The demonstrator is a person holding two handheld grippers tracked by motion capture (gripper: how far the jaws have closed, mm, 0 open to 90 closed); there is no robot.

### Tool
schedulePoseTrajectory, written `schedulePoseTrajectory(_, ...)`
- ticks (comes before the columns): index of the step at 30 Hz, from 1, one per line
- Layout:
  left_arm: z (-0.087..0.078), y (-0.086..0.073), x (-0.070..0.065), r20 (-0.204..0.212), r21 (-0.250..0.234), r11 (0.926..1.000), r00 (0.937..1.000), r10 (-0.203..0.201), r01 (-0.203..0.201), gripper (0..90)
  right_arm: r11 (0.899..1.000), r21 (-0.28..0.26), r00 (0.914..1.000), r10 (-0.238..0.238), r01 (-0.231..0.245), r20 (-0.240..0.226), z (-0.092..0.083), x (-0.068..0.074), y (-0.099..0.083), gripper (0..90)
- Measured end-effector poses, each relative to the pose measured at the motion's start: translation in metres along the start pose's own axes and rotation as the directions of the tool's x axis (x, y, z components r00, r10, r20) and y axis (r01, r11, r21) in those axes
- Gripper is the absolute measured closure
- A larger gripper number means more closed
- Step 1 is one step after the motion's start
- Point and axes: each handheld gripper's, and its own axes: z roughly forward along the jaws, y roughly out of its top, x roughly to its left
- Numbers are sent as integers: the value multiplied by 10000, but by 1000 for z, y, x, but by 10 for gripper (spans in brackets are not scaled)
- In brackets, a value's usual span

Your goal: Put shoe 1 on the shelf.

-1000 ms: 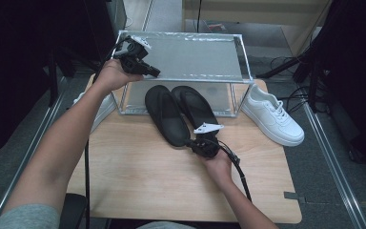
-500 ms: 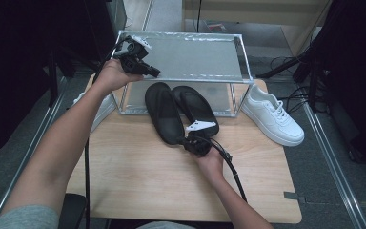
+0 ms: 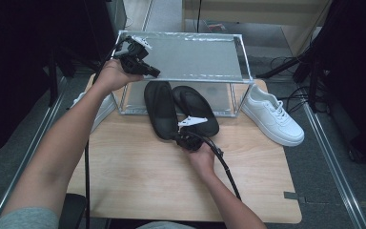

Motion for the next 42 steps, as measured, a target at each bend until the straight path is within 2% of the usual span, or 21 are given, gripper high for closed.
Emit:
schedulePoseTrajectory(6, 0, 0, 0, -3, 8, 10000, 10000, -19, 19, 900, 9996, -191, 9997, 221, -222, -47, 9, 7, 9, 900)
schedulePoseTrajectory(13, 0, 0, -1, -65, 29, 10000, 10000, 31, -31, 900, 9989, -402, 9993, 267, -258, 243, 14, 10, 25, 900)
schedulePoseTrajectory(27, 0, 0, 0, 34, 7, 10000, 10000, -43, 43, 900, 9968, -552, 9970, 610, -583, 475, 38, 5, 44, 900)
schedulePoseTrajectory(34, 1, -1, 1, 58, -57, 9999, 9999, -137, 137, 900, 9905, -953, 9937, 1037, -992, 431, 51, 1, 49, 900)
schedulePoseTrajectory(42, 0, 0, 0, 33, 17, 10000, 10000, -64, 64, 900, 9918, -970, 9948, 882, -830, 511, 65, -1, 59, 900)
